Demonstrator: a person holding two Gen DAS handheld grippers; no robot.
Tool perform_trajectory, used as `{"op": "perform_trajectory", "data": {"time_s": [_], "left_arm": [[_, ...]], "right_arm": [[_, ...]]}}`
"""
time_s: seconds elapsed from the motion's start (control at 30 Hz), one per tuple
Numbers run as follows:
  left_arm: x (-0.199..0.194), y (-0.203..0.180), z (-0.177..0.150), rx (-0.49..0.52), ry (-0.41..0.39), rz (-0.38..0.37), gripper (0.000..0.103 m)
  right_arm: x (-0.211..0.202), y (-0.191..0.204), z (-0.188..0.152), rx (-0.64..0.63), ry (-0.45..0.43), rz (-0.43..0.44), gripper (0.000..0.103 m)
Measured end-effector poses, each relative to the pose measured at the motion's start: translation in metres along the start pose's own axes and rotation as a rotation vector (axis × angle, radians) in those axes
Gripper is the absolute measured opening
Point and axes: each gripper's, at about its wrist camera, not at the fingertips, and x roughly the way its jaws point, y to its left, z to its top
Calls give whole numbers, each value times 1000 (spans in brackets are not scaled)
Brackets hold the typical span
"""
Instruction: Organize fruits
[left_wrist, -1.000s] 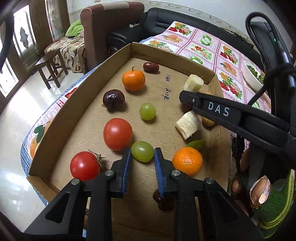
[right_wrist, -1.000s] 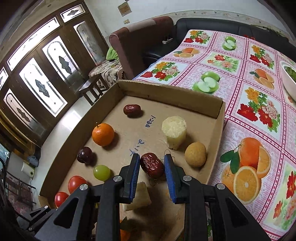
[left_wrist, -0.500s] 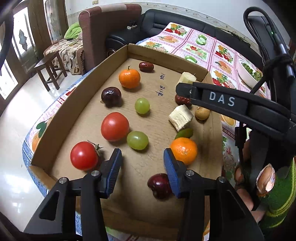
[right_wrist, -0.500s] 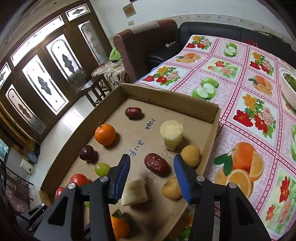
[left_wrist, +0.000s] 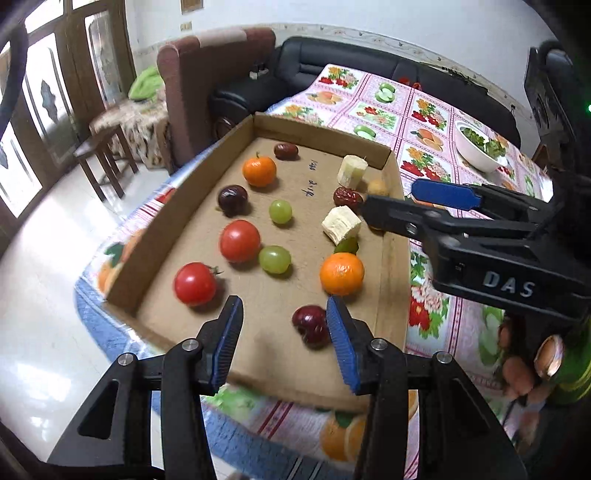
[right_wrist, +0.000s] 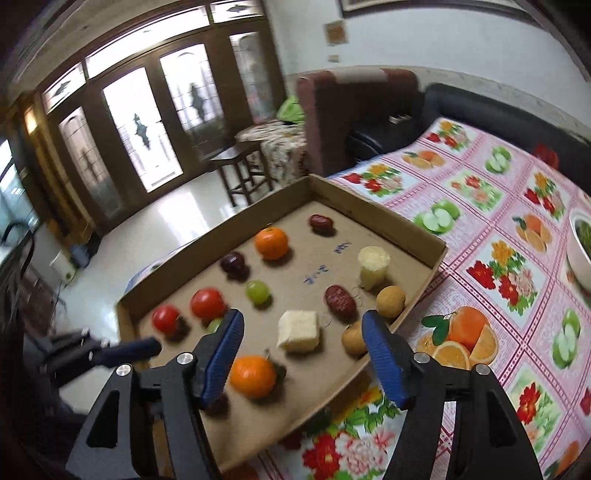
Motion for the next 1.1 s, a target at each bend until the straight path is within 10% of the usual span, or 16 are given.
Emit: {"op": "perform_trajectory", "data": {"time_s": [1.1], "left_arm": [[-38,18,-65,96,4,118,53]], "right_arm": [[-26,52,-72,-477,253,109,75]]}}
